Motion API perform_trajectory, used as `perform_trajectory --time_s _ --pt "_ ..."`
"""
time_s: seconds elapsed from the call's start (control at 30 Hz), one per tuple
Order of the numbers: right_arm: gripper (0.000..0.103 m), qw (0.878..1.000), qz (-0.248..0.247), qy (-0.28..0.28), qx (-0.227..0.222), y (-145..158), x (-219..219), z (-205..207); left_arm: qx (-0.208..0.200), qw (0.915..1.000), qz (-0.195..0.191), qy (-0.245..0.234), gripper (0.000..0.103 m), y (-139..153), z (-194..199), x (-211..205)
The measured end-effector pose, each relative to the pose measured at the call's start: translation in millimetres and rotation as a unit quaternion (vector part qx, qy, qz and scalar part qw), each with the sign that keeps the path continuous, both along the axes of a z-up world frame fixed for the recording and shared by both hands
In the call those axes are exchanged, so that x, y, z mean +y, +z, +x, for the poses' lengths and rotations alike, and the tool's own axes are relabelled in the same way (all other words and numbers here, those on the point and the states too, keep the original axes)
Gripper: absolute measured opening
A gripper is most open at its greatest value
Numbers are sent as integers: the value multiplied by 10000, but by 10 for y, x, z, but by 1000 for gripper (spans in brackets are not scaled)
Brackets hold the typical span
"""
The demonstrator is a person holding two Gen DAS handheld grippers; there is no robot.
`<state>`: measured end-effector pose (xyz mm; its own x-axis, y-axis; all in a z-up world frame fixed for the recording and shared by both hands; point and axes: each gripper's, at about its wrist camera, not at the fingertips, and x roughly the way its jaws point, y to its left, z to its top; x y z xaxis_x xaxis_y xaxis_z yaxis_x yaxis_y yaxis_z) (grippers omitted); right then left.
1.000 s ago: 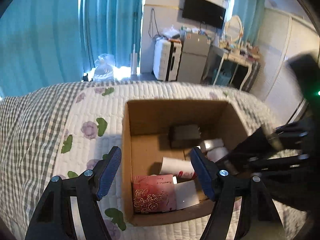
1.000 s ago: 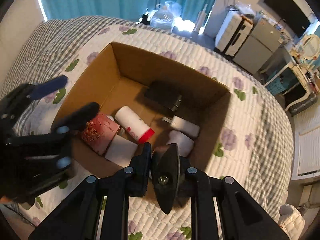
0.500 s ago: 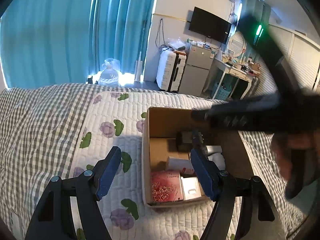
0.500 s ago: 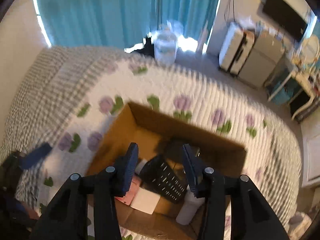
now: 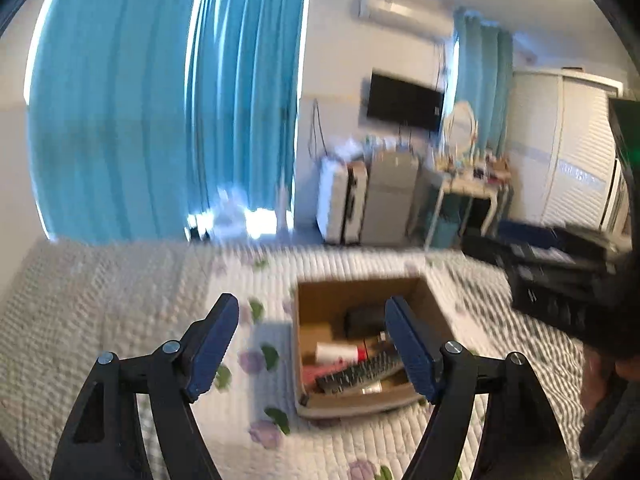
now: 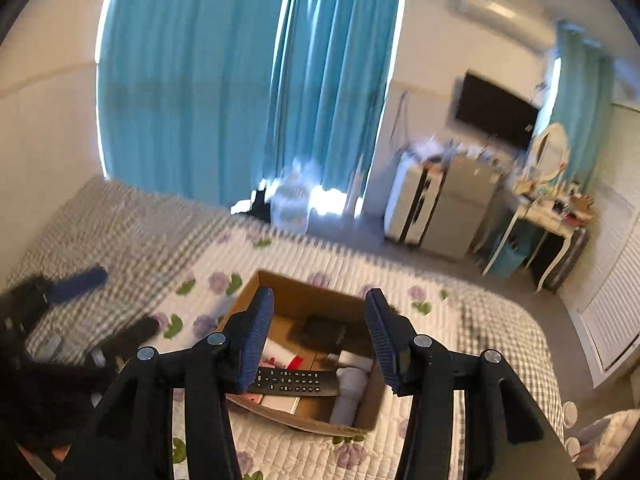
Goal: Organize rigid objects
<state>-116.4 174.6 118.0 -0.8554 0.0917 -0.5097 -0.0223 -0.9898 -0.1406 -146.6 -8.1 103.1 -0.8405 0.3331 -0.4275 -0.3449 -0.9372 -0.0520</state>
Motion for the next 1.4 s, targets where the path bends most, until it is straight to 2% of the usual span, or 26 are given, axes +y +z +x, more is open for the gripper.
perform_trajectory --time_s 0.1,0.17,0.3,0.37,0.4,0.57,0.73,0.87,1.1,1.4 --pt "51 9993 -93 -79 351 149 23 388 584 9982 -107 13 81 229 286 -21" --pt "68 9982 -209 -147 547 202 69 590 869 9961 -140 -18 82 330 452 -17" --pt "80 9946 -284 -262 962 191 162 903 1231 9923 -149 3 84 326 670 26" --pt "101 9931 -389 -250 1081 145 199 985 1339 9909 -47 115 85 217 720 40" --pt "103 9920 -466 -248 1145 86 228 1015 1330 9910 -36 173 85 159 718 52" --pt "103 9907 -666 -498 1080 -305 330 1017 939 9950 -122 329 85 -274 592 122" --pt "103 9927 -694 -669 730 -801 360 916 584 9971 -383 297 85 -696 547 158" --pt "103 9943 -609 -648 587 -1029 389 879 383 9981 -252 416 85 -917 575 76" --pt "103 9937 -738 -744 391 -1140 437 821 273 9985 -277 379 85 -932 603 132" --pt "103 9938 -711 -749 421 -1119 425 843 100 9989 -303 351 85 -934 637 135"
